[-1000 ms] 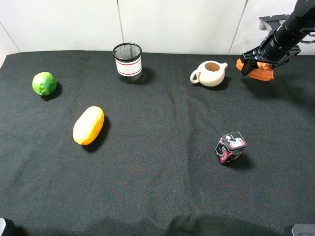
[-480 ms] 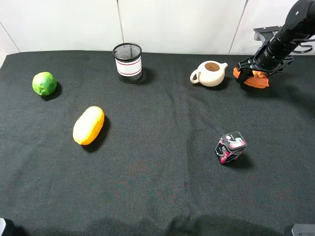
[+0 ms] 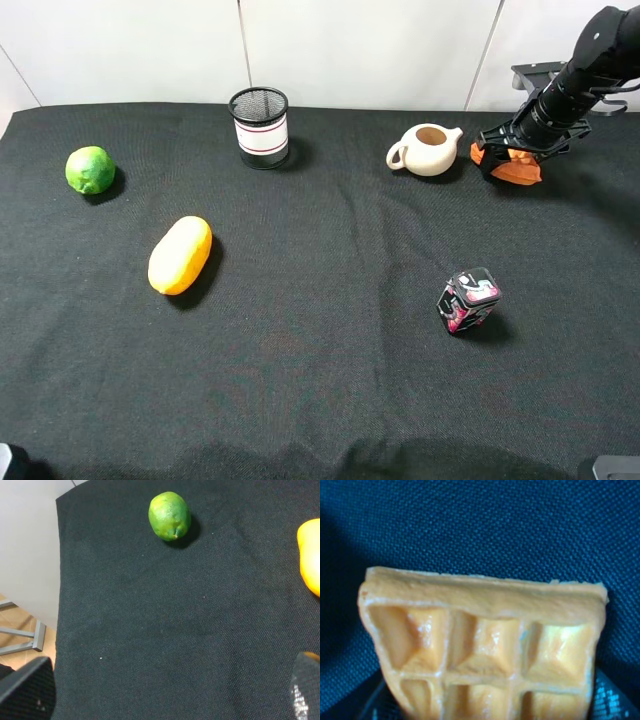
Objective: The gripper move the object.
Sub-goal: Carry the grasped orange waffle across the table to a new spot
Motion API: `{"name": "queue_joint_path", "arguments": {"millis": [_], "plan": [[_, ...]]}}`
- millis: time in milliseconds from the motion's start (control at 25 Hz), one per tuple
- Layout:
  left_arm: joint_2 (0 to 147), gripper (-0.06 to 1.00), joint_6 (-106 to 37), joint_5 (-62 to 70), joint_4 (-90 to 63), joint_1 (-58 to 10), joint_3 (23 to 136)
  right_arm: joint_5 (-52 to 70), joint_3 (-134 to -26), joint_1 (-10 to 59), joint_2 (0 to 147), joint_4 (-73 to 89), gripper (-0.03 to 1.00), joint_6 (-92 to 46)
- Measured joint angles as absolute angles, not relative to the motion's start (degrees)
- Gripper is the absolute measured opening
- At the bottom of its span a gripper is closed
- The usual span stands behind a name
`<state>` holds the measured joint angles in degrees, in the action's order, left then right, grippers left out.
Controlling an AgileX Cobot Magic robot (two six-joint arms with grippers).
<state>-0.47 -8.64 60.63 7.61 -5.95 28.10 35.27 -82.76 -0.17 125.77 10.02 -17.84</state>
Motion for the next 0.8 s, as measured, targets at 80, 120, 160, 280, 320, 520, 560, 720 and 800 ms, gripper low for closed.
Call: {"name": "queue_joint_path", "arguments": {"millis": [80,120,160,280,320,520,560,720,800], "plan": [[-0.47,0.99,-8.64,60.63,7.61,-5.95,28.1,35.14,-82.76,-0.17,125.77,10.02,0.51,-17.84],[-0.47,0.99,-8.64,60.63,7.61,-5.95,28.1,34.96,-82.76,-0.17,125.77,10.02,0.54,-17.84],[-0.47,0.99,-8.64,60.63,7.61,-5.95,28.1,34.66,-82.76,-0.17,125.77,10.02,0.59,-17.84],[-0.47,0.99,-8.64,60.63,7.62,-5.95,28.1,33.88,-82.76,-0.17,125.77,10.02,0.67,-17.84],[-0.47,0.99,-8.64,60.63,7.62,-5.95,28.1,33.82,-82.76,-0.17,125.77,10.02,0.68,-17.84],[-0.47,0.99,-8.64,60.63,7.67,-5.95,28.1,33.83,-82.76,-0.17,125.77,10.02,0.69,-17.84],[-0.47,0.99,-8.64,60.63,7.67,-5.95,28.1,33.89,-82.76,-0.17,125.77,10.02,0.69,-17.84],[-0.47,0.99,-8.64,60.63,7.67,-5.95,28.1,34.61,-82.76,-0.17,125.67,10.02,0.69,-18.1],[-0.47,0.99,-8.64,60.63,7.67,-5.95,28.1,35.75,-82.76,-0.17,125.24,10.08,0.69,-18.95]]}}
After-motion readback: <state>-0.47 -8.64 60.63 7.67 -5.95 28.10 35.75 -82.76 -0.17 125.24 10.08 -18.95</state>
